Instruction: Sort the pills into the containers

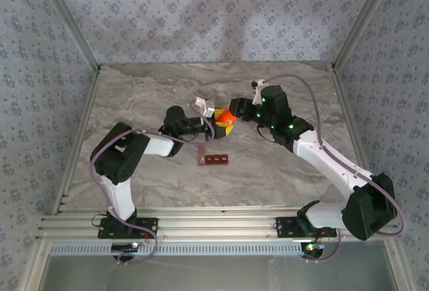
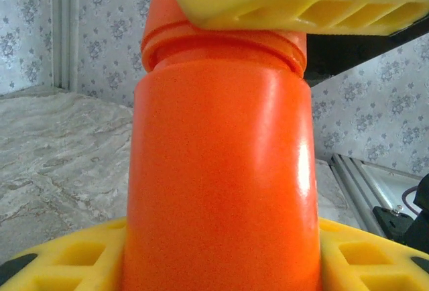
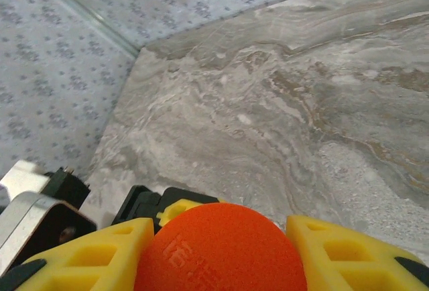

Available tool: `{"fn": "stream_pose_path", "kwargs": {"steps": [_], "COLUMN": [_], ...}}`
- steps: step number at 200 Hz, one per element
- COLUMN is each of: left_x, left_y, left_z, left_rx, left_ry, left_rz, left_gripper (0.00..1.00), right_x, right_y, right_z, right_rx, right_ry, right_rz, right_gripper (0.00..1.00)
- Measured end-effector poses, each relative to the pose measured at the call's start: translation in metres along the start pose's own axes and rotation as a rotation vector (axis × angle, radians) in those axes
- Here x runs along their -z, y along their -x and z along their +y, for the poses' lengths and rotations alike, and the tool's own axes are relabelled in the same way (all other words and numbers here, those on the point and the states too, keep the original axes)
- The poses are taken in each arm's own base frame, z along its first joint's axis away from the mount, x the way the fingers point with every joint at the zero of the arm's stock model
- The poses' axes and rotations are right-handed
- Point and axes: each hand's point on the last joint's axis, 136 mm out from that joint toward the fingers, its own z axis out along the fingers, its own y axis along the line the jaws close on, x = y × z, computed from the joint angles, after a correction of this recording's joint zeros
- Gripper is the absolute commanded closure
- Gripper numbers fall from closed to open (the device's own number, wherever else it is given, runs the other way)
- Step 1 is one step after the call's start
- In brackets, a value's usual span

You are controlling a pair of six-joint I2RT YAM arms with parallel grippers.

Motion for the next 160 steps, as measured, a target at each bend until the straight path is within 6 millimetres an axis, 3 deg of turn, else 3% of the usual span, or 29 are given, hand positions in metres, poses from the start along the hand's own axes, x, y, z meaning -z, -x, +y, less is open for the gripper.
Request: {"fn": "stream_pose_path", "kwargs": {"steps": [74, 123, 160], "left_x": [0.001, -0.002, -0.012], "left_y": [-0.001, 0.002, 0.024], "left_z": [0.004, 0.001, -0.009], "left_rx": [0.001, -0.016, -0.084], "left_ry": [0.017, 0.002, -0.035], "left_rz": [-0.005, -0.017, -0.071], "left_gripper": [1.00, 1.00, 1.00], "right_x": [-0.002, 0.003, 0.011], "right_y": [0.002, 0.004, 0.006], "right_z": [-0.001, 0.000, 0.003], "right_rx": [-0.012, -0.010, 0.008], "right_ry": [-0.101, -0.111, -0.055], "right_rz": [0.023, 0.063, 0.120], "right_gripper": [0.62, 0.38, 0.20]}}
